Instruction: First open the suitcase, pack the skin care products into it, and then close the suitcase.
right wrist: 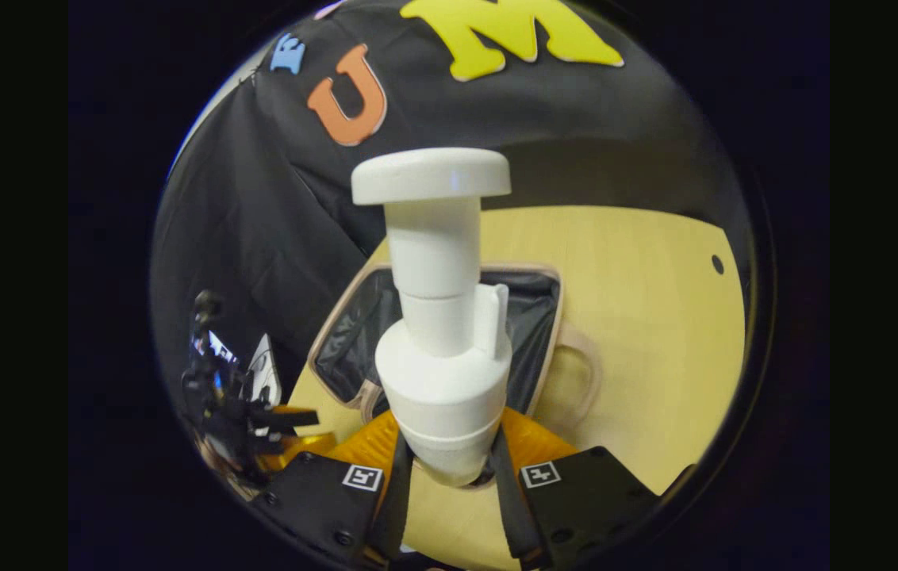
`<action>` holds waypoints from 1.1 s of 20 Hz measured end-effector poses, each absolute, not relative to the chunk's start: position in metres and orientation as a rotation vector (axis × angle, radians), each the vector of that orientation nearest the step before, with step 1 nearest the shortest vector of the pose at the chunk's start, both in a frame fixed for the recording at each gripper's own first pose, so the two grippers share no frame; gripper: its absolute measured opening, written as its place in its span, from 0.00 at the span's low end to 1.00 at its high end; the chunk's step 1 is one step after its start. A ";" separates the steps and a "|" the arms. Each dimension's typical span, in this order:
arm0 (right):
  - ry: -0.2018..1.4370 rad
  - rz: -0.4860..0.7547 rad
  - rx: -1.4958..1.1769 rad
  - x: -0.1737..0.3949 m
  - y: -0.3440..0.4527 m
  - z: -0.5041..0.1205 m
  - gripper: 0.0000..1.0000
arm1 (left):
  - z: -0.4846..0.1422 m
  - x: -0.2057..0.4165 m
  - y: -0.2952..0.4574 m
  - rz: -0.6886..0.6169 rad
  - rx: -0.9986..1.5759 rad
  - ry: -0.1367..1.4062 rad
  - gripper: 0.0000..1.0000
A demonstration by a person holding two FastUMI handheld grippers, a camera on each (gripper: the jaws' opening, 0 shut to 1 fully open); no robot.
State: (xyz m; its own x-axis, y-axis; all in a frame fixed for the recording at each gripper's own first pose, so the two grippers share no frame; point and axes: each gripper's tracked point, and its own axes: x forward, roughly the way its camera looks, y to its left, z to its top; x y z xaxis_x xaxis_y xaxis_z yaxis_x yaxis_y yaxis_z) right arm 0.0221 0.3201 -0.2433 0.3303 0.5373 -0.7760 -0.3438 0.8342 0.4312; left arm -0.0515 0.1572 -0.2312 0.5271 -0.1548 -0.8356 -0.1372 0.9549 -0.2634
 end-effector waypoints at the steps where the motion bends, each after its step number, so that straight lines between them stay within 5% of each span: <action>1: 1.135 0.568 0.197 0.021 0.328 -0.255 0.46 | -0.232 -0.069 0.159 -0.002 -0.365 1.026 0.99; 6: 1.340 0.461 0.236 0.019 0.353 -0.309 0.46 | -0.250 -0.129 0.171 0.075 -0.477 1.052 0.99; 13: 1.556 0.178 0.314 0.020 0.346 -0.361 0.46 | -0.229 -0.136 0.193 0.076 -0.456 1.006 0.99; 22: 1.606 -0.011 0.198 0.017 0.339 -0.388 0.47 | -0.214 -0.131 0.200 0.072 -0.428 0.967 0.99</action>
